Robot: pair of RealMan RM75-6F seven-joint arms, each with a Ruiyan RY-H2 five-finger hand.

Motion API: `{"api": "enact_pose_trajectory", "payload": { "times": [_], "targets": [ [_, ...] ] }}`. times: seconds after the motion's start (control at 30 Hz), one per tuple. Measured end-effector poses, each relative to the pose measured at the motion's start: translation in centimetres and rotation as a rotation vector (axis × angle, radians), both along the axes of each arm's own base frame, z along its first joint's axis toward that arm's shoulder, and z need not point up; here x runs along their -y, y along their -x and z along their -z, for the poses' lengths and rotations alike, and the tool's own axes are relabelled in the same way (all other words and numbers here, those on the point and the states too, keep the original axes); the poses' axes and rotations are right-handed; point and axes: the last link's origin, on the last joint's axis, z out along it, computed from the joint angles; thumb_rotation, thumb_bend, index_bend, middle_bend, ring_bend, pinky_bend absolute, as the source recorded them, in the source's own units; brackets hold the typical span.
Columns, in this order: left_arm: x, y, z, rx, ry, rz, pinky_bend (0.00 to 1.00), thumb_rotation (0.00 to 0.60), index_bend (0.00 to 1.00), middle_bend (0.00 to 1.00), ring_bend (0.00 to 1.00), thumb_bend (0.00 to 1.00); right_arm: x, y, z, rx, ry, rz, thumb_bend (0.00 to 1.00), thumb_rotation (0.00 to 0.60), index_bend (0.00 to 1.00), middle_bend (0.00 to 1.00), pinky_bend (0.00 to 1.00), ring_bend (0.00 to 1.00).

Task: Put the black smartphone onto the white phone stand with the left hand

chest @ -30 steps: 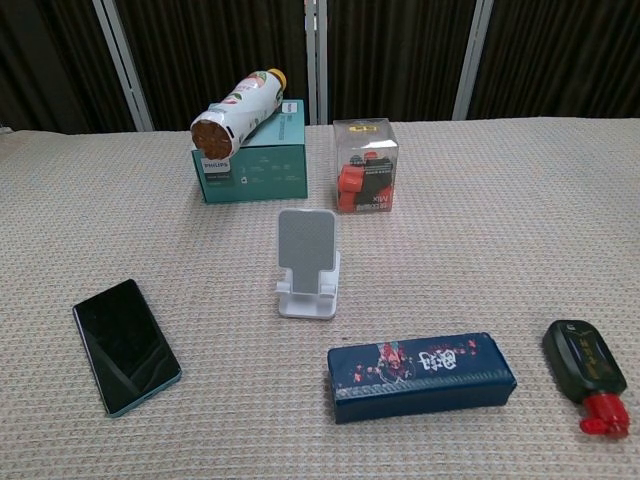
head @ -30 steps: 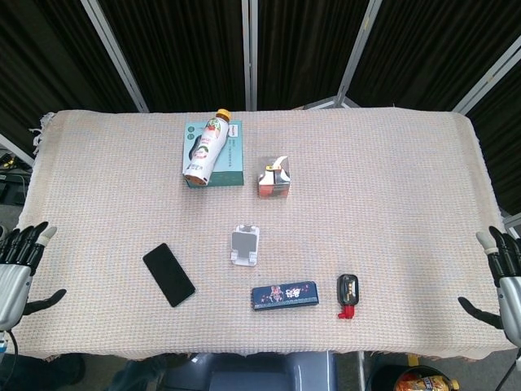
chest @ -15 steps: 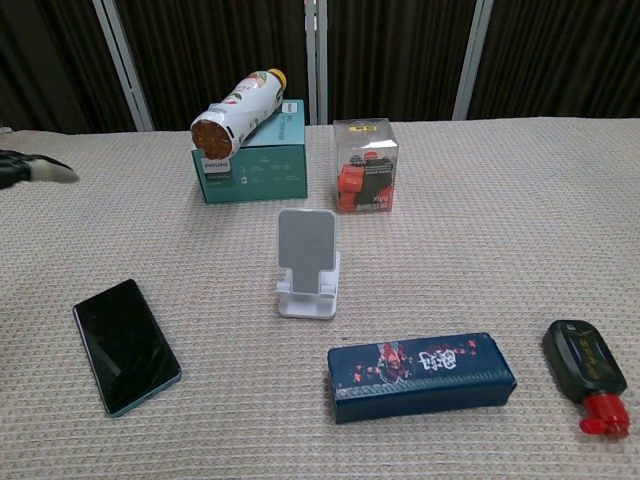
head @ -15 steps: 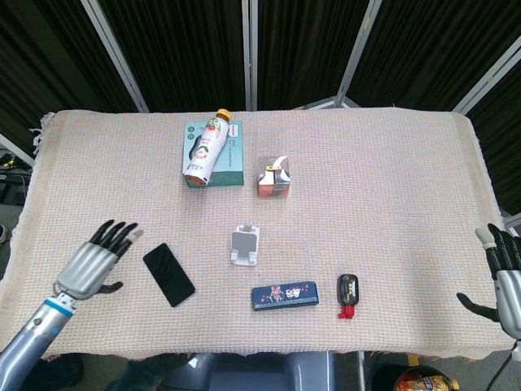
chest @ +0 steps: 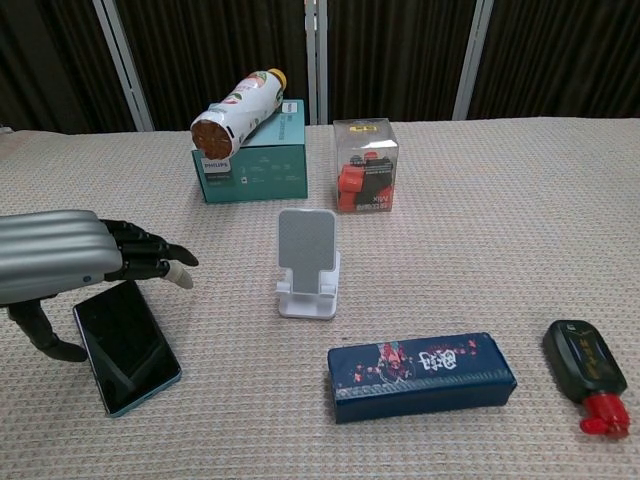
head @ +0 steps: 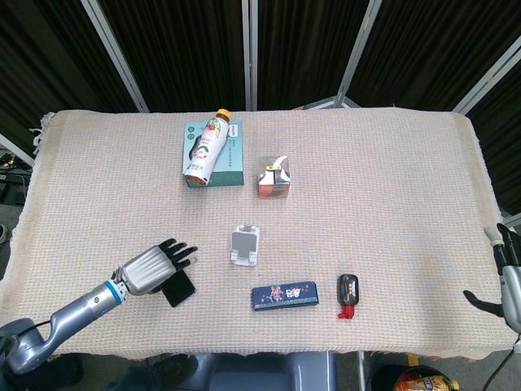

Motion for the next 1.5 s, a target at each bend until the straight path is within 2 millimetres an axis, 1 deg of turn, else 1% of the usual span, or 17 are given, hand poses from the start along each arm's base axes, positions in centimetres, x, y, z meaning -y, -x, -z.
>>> {"api": "enact_pose_trajectory", "payload": {
  "times": [0.27,0.4,0.53,0.6,0.67,0.73,0.77,0.8,0.9,1.1,1.23,1.4,1.5],
  "targets": [
    [0.2,1.1,2.0,-0.077,0.063,0.027,0.17,0.6,0.15,0.06,0.12,0.0,-0.1,0.2,-0.3,0.005,0.008,0.01,0.0,0.6,0.0,0.0,0.0,0.0],
    [0.0,1.3,2.6,-0.09,0.06,0.019,0.17,0.6,0.15,0.05,0.12,0.0,-0.1,0.4,-0.5,0.007,0.015,0.013,0.0,0.6,0.0,0.0,0.0,0.0],
    [-0.4,1.1,2.8,-0.093,0.049,0.016,0.18,0.6,0.17,0.07,0.15,0.0,0.0,0.5,-0.6,0.003,0.02,0.016,0.0,0.6,0.0,0.0,0.0,0.0],
    [-0.5,1.0,2.9,-0.097,0.046,0.013,0.21,0.6,0.21,0.14,0.22,0.0,0.0,0.5,-0.5,0.004,0.019,0.016,0.0,0.6,0.0,0.0,0.0,0.0],
    [-0.6,1.0,3.0,-0.101,0.046,0.008,0.31,0.6,0.34,0.31,0.37,0.0,0.1,0.5,-0.5,0.002,0.017,0.016,0.0,0.6,0.0,0.0,0.0,0.0],
    [-0.6,0.9,3.1,-0.099,0.046,0.004,0.39,0.6,0.46,0.41,0.46,0.0,0.1,0.5,-0.4,0.002,0.015,0.017,0.0,0.6,0.0,0.0,0.0,0.0],
    [-0.6,0.9,3.1,-0.095,0.046,0.003,0.42,0.6,0.5,0.45,0.49,0.0,0.1,0.5,-0.4,0.001,0.014,0.018,0.0,0.6,0.0,0.0,0.0,0.0],
    [-0.7,0.9,3.1,-0.093,0.045,0.002,0.44,0.6,0.51,0.46,0.5,0.0,0.1,0.5,-0.4,0.0,0.013,0.018,0.0,0.6,0.0,0.0,0.0,0.0],
    [-0.8,0.8,2.8,-0.082,0.036,0.004,0.47,0.6,0.54,0.48,0.52,0.0,0.1,0.5,-0.3,-0.002,0.012,0.019,0.0,0.6,0.0,0.0,0.0,0.0],
    [-1.0,0.7,1.6,-0.061,0.009,0.013,0.47,0.6,0.55,0.49,0.52,0.0,0.1,0.4,-0.3,-0.003,0.01,0.019,0.0,0.6,0.0,0.0,0.0,0.0],
    [-1.1,0.3,0.5,-0.035,-0.021,0.035,0.47,0.6,0.55,0.49,0.52,0.0,0.1,0.3,-0.2,-0.002,0.011,0.017,0.0,0.6,0.0,0.0,0.0,0.0],
    [-1.4,-0.8,-1.3,-0.004,-0.08,0.092,0.47,0.6,0.57,0.49,0.52,0.0,0.0,0.3,-0.4,0.004,0.015,0.017,0.0,0.6,0.0,0.0,0.0,0.0],
    [-1.8,-2.3,-2.3,0.033,-0.141,0.164,0.47,0.6,0.57,0.49,0.53,0.0,0.0,0.3,-0.6,0.01,0.02,0.015,0.0,0.6,0.0,0.0,0.0,0.0]
  ]
}}
